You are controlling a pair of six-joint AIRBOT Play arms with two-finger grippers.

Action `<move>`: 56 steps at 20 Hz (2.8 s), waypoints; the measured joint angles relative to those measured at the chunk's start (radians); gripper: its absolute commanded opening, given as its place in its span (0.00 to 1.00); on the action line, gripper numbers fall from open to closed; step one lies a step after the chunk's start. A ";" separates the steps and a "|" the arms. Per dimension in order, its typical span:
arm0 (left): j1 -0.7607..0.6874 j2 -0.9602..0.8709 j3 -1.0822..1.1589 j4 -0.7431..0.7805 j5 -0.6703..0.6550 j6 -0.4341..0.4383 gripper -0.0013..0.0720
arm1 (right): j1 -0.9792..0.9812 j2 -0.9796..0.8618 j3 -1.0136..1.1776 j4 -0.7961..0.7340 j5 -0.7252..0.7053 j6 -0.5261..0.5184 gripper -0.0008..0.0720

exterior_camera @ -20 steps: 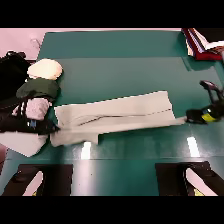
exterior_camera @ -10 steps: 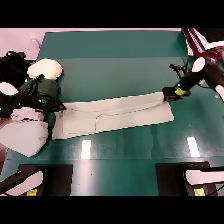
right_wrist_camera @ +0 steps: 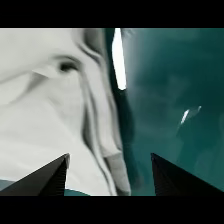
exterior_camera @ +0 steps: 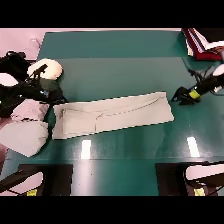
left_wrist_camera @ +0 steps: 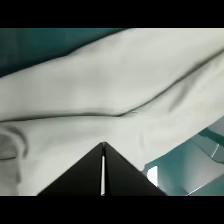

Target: Fold the shirts.

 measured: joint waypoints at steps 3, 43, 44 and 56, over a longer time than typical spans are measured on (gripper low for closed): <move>-0.119 -0.002 0.005 -0.013 0.071 -0.039 0.05 | -0.055 -0.045 -0.092 0.124 -0.011 -0.060 0.82; -0.403 -0.340 0.529 0.254 0.151 -0.252 0.05 | 0.759 0.385 0.238 0.367 -0.249 0.119 0.04; -0.352 -0.285 0.531 0.277 0.147 -0.252 0.05 | 0.819 0.365 0.235 0.367 -0.298 0.124 0.04; -0.022 0.052 0.533 0.374 0.080 -0.238 0.05 | 1.116 0.050 0.324 0.238 -0.524 0.121 0.63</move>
